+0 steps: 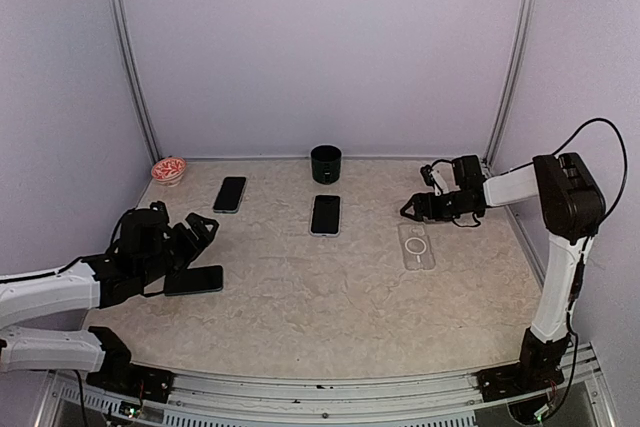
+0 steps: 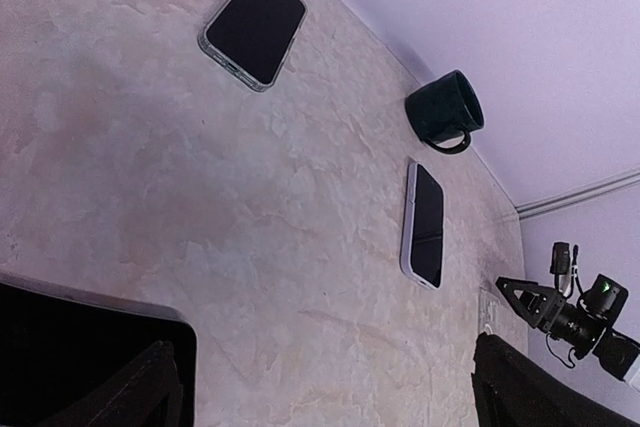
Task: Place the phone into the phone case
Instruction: Move the phone case to the center of the board.
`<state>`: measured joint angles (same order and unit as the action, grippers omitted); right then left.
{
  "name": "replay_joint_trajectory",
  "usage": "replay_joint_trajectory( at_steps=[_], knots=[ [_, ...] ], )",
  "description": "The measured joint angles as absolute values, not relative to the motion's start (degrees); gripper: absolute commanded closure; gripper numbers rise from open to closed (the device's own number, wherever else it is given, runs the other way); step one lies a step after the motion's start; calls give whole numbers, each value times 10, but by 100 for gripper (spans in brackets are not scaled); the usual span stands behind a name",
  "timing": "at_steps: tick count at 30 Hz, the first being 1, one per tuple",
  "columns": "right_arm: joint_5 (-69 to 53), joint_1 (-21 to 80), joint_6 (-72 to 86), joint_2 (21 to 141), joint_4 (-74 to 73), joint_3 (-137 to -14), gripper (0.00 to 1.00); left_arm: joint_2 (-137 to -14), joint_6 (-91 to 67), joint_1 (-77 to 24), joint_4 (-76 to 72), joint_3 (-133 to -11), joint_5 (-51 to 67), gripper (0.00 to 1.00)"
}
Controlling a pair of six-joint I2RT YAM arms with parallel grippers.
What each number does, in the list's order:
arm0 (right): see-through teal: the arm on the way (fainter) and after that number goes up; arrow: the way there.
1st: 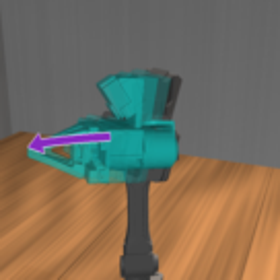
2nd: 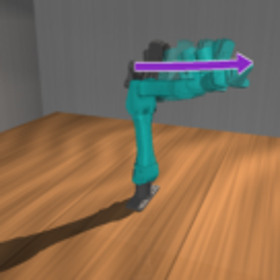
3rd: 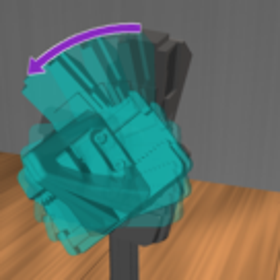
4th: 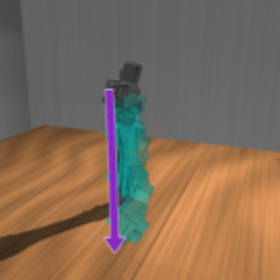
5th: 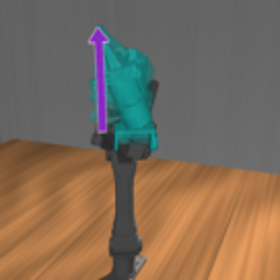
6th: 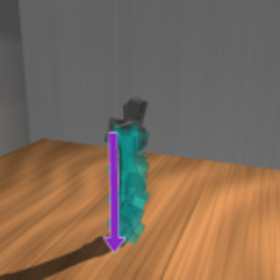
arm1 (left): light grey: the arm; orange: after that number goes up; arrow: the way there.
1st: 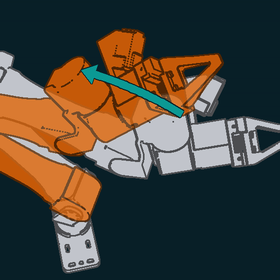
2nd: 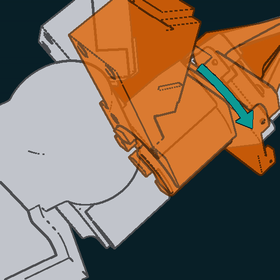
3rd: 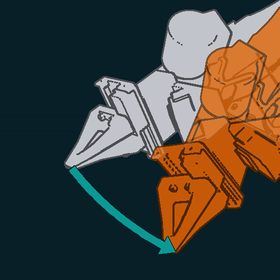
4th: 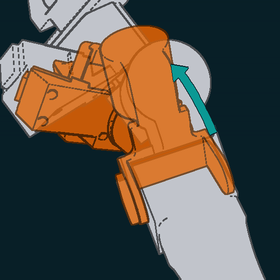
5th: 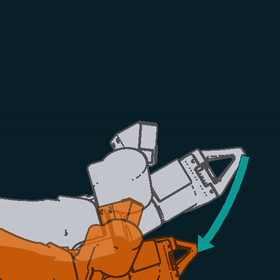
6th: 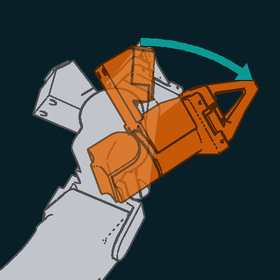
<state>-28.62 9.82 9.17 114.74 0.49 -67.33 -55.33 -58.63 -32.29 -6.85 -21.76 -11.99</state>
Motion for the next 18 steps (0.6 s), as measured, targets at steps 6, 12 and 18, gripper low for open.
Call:
replay_joint_trajectory(
  at_steps=[6,12,18],
  knots=[
    [-332,98,93,1146,27,-646,11,-567,-587,-323,-80,-218,-117,1],
    [-347,100,110,1091,51,-561,12,-580,-587,-325,-89,-218,-111,1],
    [-329,126,123,1027,54,-487,13,-595,-591,-327,-103,-218,-105,1]
  ],
)
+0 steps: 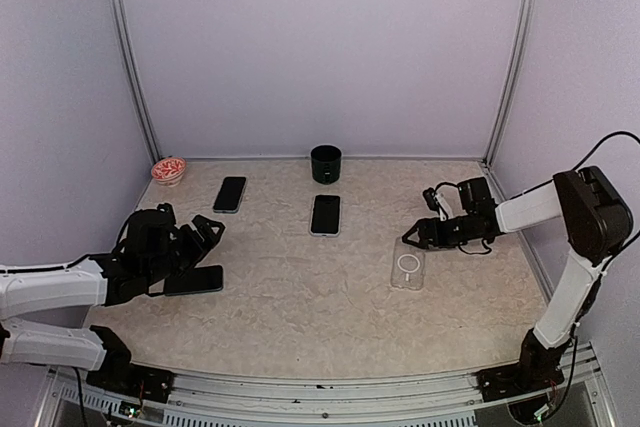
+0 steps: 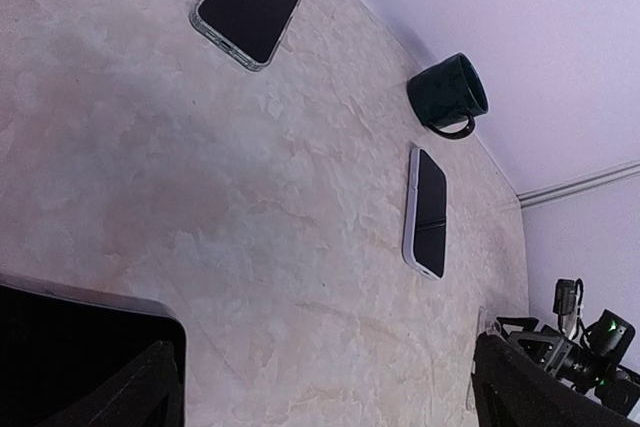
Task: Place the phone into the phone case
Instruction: Move the phone case to the center of the board.
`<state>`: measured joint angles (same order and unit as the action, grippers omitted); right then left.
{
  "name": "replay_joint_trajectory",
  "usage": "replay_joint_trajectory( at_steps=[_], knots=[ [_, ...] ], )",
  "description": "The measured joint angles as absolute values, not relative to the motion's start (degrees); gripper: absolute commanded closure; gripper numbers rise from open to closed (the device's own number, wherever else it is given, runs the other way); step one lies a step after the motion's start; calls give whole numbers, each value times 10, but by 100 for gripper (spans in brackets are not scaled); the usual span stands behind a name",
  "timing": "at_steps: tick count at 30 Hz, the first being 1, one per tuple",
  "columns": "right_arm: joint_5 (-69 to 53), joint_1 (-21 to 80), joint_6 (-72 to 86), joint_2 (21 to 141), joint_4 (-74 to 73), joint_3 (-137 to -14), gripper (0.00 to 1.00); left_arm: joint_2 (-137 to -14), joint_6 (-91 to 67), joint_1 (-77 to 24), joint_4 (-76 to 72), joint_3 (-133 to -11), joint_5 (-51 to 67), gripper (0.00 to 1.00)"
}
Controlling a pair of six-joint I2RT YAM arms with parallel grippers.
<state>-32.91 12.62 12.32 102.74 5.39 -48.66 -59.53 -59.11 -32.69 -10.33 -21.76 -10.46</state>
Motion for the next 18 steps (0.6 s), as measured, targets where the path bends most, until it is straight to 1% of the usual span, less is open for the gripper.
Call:
replay_joint_trajectory(
  at_steps=[11,13,18],
  knots=[
    [-266,208,137,894,11,-404,16,-603,-591,-327,-103,-222,-104,1],
    [-250,218,135,883,-3,-404,17,-608,-591,-327,-104,-227,-104,1],
    [-178,237,107,892,-70,-448,22,-622,-591,-328,-112,-230,-97,1]
  ],
)
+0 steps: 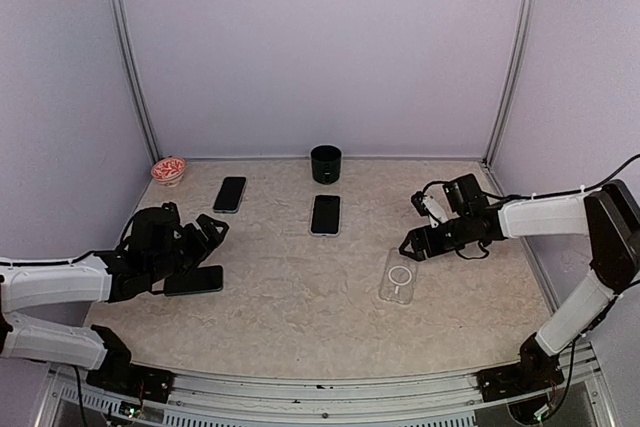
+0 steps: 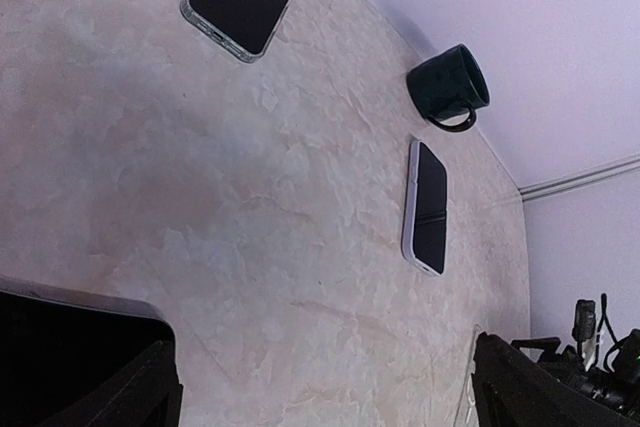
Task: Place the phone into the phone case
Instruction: Move the phone case to the center of the board.
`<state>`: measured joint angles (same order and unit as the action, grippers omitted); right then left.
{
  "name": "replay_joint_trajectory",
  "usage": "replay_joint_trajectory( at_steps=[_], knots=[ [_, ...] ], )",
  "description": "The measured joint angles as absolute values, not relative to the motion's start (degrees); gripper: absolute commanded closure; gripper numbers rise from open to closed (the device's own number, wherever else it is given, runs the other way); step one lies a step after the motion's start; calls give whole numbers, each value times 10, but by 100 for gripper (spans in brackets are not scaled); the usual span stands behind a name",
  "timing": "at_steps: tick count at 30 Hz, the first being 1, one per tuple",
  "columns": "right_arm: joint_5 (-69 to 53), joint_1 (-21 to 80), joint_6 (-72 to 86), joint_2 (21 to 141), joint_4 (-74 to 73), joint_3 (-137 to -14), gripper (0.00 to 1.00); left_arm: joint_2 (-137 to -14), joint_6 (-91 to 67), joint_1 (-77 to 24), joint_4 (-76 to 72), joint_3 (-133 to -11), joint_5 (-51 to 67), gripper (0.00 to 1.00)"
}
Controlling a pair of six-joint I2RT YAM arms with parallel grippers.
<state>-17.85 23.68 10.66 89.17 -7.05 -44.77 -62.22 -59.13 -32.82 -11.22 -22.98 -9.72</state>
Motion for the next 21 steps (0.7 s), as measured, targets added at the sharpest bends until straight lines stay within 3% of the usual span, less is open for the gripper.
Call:
replay_joint_trajectory(
  at_steps=[9,21],
  knots=[
    [-77,238,-1,975,-187,-623,39,-633,-591,-333,-112,-235,-93,1],
    [-77,267,-66,1035,-242,-643,47,-617,-593,-334,-112,-235,-93,1]
  ],
)
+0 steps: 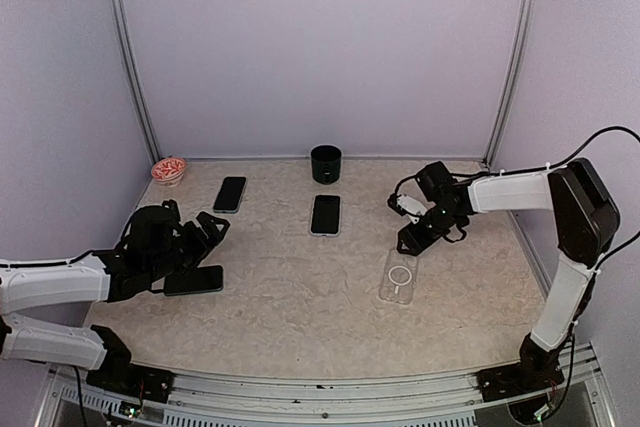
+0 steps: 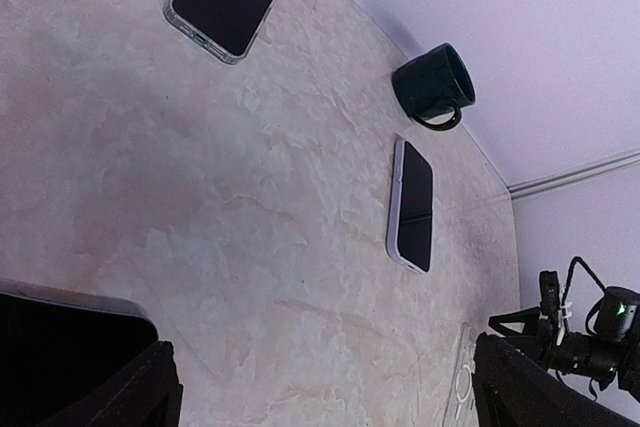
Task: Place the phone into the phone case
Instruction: Move the phone case to the center of the board, then rotate the phone case at the center of the board.
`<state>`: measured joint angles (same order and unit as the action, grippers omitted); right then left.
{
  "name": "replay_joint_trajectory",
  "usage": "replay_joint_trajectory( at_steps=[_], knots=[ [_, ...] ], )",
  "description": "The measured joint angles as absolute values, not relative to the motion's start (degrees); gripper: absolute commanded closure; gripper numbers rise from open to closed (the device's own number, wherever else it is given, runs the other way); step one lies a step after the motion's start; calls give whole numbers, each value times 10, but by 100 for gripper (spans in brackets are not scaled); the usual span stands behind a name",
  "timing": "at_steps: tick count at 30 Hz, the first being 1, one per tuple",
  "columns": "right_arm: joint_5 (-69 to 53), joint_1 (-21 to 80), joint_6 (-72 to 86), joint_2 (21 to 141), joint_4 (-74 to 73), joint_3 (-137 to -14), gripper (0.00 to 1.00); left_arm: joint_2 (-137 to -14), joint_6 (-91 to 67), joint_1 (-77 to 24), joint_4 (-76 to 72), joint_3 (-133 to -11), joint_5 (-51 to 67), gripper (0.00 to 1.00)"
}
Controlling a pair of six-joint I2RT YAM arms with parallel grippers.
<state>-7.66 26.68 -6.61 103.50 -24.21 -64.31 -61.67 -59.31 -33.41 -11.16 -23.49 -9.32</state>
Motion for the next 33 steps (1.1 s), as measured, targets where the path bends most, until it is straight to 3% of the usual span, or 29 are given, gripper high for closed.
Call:
replay_joint_trajectory(
  at_steps=[9,19,27,33],
  knots=[
    [-74,271,-71,1062,-243,-644,57,-618,-600,-335,-112,-226,-93,1],
    [-85,272,-73,1078,-241,-661,92,-615,-602,-335,-113,-218,-93,1],
    [-88,272,-65,1077,-241,-661,100,-614,-605,-335,-116,-215,-93,1],
    [-81,273,-19,1058,-231,-643,100,-614,-609,-338,-116,-215,-93,1]
  ],
)
